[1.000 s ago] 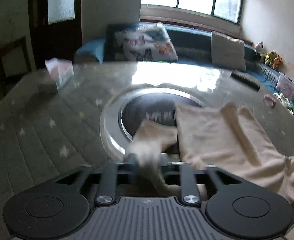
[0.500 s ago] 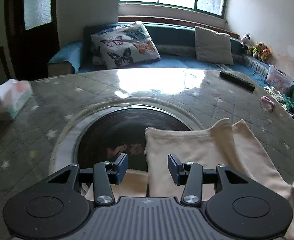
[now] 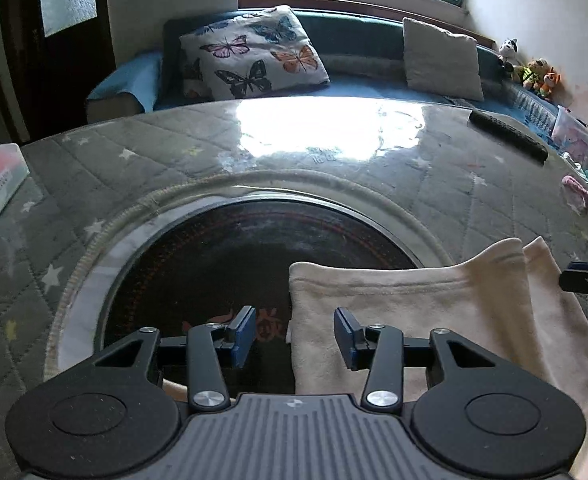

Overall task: Fold clothes
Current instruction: 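Lift and pull the sweatshirt with both grippers to spread it flat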

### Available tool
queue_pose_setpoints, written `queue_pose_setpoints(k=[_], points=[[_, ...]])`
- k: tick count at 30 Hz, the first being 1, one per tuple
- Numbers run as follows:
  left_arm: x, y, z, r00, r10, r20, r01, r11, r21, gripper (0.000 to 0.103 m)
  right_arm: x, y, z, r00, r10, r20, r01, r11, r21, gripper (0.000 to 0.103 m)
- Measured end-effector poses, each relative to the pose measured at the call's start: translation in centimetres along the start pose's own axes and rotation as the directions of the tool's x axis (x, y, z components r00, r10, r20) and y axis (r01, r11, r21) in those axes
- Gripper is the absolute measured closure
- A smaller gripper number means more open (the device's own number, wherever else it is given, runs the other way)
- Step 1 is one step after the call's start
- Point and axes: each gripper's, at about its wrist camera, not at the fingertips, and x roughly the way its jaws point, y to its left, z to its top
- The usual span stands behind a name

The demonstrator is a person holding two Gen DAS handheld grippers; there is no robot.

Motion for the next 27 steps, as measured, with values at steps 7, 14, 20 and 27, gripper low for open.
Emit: queue_pose_setpoints(k=[7, 14, 20, 27], points=[[0.6, 0.2, 0.3, 1.0, -0.03, 0.004, 0.03, 1.0, 0.0, 0.094, 1.7, 0.3, 0.7, 1.0, 0.014, -0.016, -0.014, 1.0, -0.018, 0.091], [0.1, 0.7, 1.6, 0.996, 0.036, 0.081, -0.038, 0.999, 0.021, 0.099, 1.5, 0.7, 2.6, 0.998, -0.039, 0.052, 0.042, 0.997, -0.057, 0.1], [1.8, 2.0, 3.2, 0.992, 0.089, 0.089, -0.089, 0.996, 0.006, 0.098, 3.8, 0.1, 5.0, 0.994, -0.073, 0.082, 0.077, 0.996, -0.043, 0.1], [2.9, 2.5, 3.3, 0.99, 0.119, 0.072, -0.119, 0.993, 0.002, 0.094, 6.5, 0.3, 5.2, 0.993, -0.107, 0.042, 0.11, 0.991, -0.07, 0.094]])
